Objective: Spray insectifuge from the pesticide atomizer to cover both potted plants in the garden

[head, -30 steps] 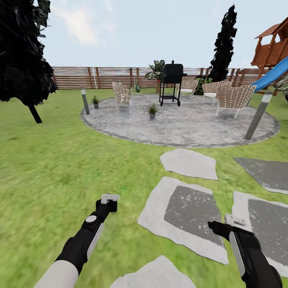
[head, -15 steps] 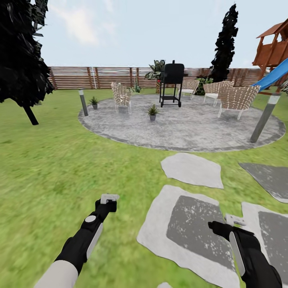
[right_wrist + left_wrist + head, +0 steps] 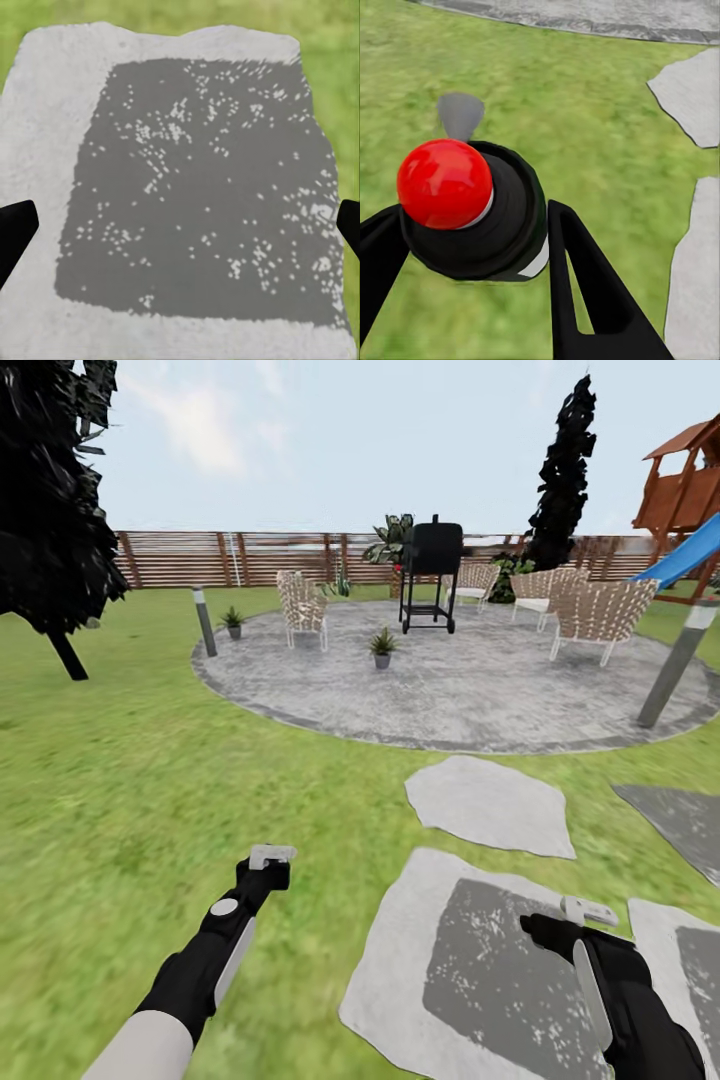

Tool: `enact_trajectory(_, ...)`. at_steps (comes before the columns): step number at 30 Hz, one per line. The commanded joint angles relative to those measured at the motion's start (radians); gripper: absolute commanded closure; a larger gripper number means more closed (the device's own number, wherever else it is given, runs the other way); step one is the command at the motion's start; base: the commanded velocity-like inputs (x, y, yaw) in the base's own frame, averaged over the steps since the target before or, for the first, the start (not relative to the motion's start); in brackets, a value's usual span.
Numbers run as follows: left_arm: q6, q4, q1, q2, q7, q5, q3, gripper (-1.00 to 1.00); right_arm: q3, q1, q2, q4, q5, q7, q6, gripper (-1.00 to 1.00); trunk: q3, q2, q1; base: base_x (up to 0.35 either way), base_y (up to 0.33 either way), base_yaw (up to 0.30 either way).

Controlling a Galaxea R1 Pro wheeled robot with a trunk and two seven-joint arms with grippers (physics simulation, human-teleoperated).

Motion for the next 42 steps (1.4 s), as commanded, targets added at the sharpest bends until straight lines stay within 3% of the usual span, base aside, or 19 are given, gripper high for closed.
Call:
enact_trajectory(1,0.006,-0.002,0.0,0.0,0.001,0.0,-0.001,1.0,0.0,0.0,0.0,-0.001,-0.001,0.0,0.005,-1.0,-0.001,0.0,0.001,0.339,0.0,0.0)
enact_trajectory(30,0.006,-0.002,0.0,-0.004,0.001,0.0,-0.005,1.0,0.0,0.0,0.001,-0.001,0.0,-0.002,0.005,-1.0,-0.001,0.0,0.001,0.339,0.0,0.0)
enact_trajectory(42,0.005,-0.002,0.0,-0.004,0.001,0.0,-0.005,1.0,0.0,-0.001,0.001,-0.003,0.001,-0.002,0.005,-1.0,-0.004,0.0,0.001,0.339,0.0,0.092)
